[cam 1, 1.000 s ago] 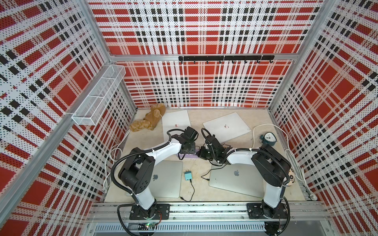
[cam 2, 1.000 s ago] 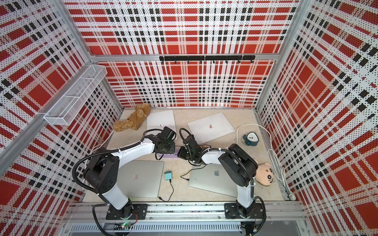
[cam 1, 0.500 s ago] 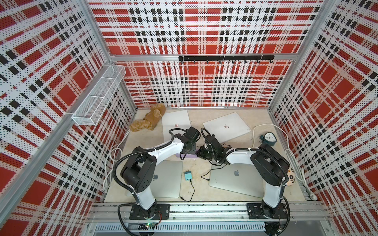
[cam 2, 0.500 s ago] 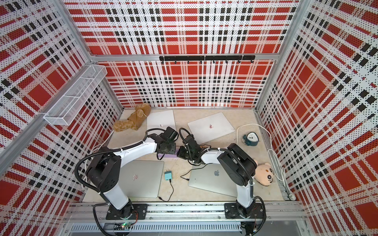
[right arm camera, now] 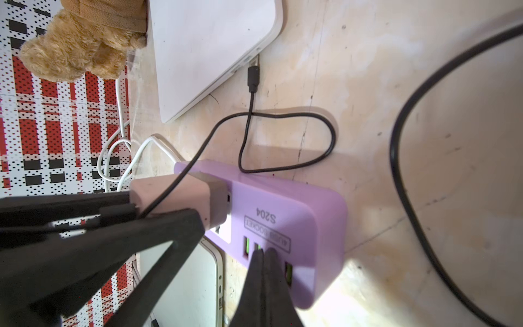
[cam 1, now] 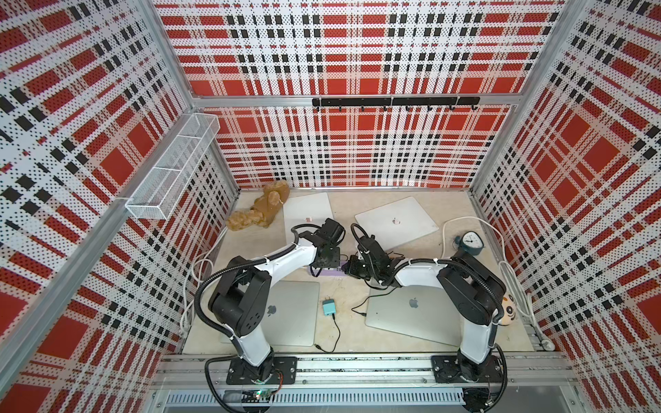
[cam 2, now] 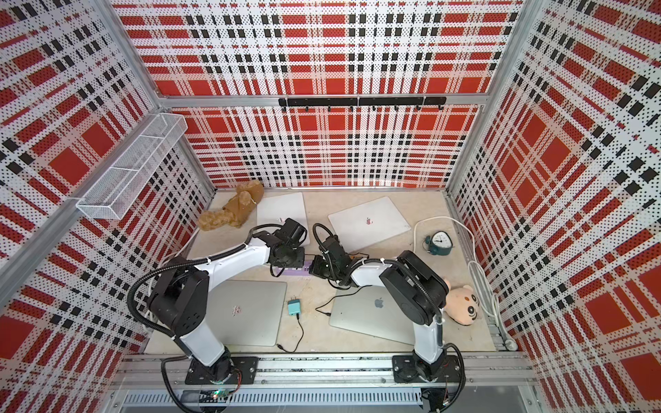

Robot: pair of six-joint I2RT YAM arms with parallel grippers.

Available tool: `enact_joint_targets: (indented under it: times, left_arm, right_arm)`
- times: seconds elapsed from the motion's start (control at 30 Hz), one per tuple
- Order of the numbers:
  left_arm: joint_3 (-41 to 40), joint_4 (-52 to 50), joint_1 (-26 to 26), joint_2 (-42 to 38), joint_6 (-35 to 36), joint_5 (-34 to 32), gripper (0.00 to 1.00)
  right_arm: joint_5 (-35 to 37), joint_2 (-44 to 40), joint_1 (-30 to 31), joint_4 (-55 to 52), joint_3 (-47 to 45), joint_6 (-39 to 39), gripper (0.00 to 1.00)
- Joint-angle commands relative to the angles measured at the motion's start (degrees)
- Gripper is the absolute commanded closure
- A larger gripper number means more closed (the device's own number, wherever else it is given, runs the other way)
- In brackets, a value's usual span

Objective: Unplug the laptop charger
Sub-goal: Remove the plug from the socket.

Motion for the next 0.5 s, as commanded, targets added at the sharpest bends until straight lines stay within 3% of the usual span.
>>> enact_joint_targets:
  times: [0.0, 0.17, 0.33, 0.47]
  left_arm:
    - [3.64, -0.79, -1.86, -0.57, 2.08, 0.53, 0.86]
    - [3.91, -2.17, -2.04, -0.25, 2.56, -1.53, 0.86]
    - [1.95, 1.12, -0.38, -1.5, 2.56, 5.0, 0.87]
    - [2.94, 1.38, 0.51, -2.84, 3.64, 6.65, 0.86]
  right_arm:
    - [4.19, 7.06, -0.01, -13.64, -3.34, -0.41, 1.0]
    - [4.41, 7.05, -0.01, -13.59, -3.68, -0.31, 1.0]
    - [4.08, 6.75, -0.01, -13.56, -3.62, -0.53, 1.0]
    - [3.79, 5.62, -0.01, -14.02, -3.41, -1.3, 1.0]
